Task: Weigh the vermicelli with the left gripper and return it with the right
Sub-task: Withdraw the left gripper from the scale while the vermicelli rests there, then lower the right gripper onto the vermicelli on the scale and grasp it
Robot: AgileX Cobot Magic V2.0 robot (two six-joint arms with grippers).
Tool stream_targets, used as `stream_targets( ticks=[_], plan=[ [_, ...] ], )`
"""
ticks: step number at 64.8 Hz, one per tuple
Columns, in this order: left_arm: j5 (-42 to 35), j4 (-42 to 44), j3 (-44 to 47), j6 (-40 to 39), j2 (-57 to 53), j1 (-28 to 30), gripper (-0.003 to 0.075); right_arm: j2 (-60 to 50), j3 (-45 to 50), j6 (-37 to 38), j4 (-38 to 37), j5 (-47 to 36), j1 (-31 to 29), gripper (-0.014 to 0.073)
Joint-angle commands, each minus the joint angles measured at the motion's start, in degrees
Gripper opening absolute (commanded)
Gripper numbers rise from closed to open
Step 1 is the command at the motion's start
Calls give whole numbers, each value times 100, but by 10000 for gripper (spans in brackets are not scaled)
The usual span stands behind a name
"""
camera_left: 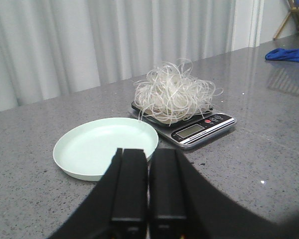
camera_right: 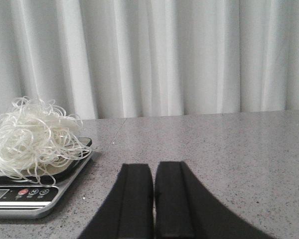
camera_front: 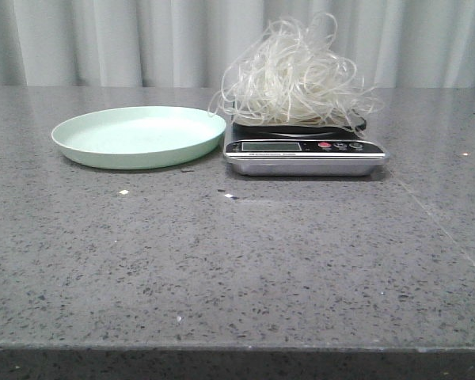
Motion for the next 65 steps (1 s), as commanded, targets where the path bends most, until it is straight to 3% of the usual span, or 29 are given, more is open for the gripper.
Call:
stream_targets(
  ticks=[1, 17, 36, 42, 48, 52, 57, 65],
  plan=[
    [-432, -40, -148, -54, 65, -41, 132, 151, -815, -41, -35, 189, -1, 189],
    [-432, -40, -148, -54, 65, -41, 132, 1729, -2446, -76, -39, 1488, -1, 189],
    [-442, -40, -148, -54, 65, -41, 132, 2763, -2758, -41, -22, 1475, 17, 200],
    [-442, -40, -148, -54, 65, -41, 132, 3212, -3187, -76, -16, 1797, 99, 295],
    [-442, -40, -148, -54, 65, -41, 132, 3853, -3830, -128, -16, 2209, 330, 472],
    [-442, -40, -148, -54, 65, -41, 132, 4224, -4271, -128, -16, 2474, 481, 545],
    [-442, -40, -148, -54, 65, -41, 132, 4739, -4914, -128, -16, 2836, 829, 601],
    [-442, -40, -148, -54, 65, -41, 132, 5545, -5858, -128, -16, 3164, 1414, 603]
  ],
)
